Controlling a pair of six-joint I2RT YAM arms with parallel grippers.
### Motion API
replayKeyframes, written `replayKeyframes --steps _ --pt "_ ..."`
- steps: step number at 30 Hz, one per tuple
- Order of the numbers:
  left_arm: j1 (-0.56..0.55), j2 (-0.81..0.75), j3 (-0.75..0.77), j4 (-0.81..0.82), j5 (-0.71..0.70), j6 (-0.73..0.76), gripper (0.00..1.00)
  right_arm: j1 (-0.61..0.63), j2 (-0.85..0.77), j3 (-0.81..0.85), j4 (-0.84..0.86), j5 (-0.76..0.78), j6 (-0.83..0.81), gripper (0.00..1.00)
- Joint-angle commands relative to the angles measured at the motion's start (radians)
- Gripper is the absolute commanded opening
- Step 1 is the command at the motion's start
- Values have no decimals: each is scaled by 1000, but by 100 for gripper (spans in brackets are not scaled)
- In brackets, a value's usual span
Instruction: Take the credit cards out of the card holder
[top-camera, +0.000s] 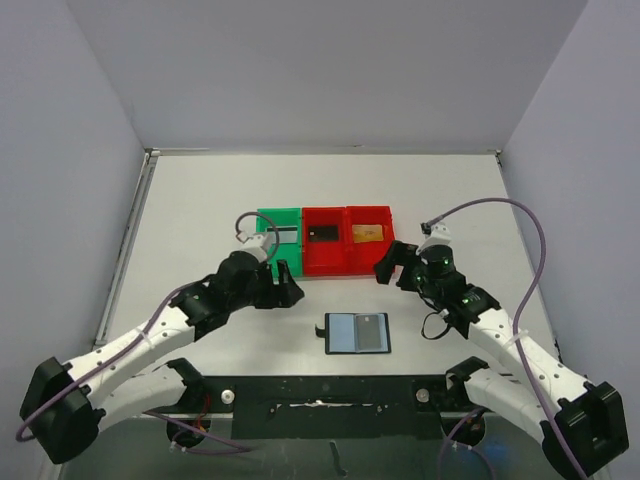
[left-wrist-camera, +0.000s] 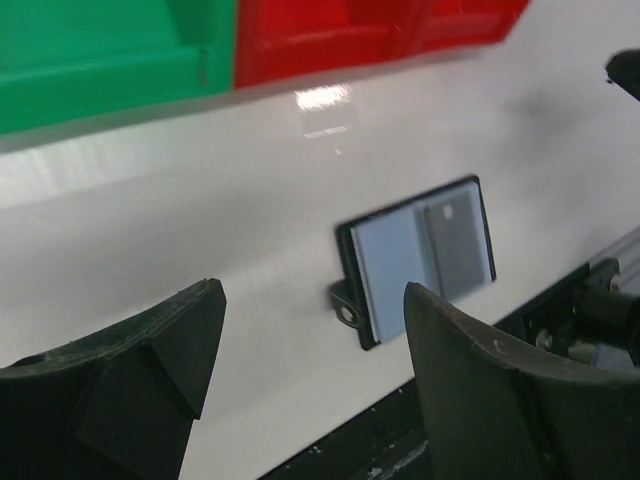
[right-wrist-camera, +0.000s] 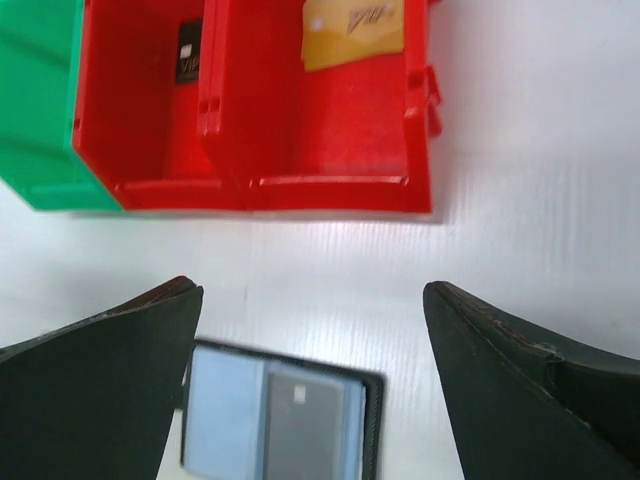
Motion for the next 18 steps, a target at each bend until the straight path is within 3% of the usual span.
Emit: replayKeyframes --steps 1,7,11,14,18 --pt "-186 98 29 117 -87 -109 72 0 -75 -41 -32 -177 95 100" --pt "-306 234 21 154 -126 -158 72 43 -137 -131 -113 -265 315 75" --pt "-320 275 5 216 -91 -184 72 144 -122 -150 -175 -161 395 68" --pt "-340 312 11 220 -90 -191 72 196 -95 -172 -129 -186 430 62" --pt "-352 349 -2 224 -87 -198 64 203 -65 -205 -79 -217 462 58"
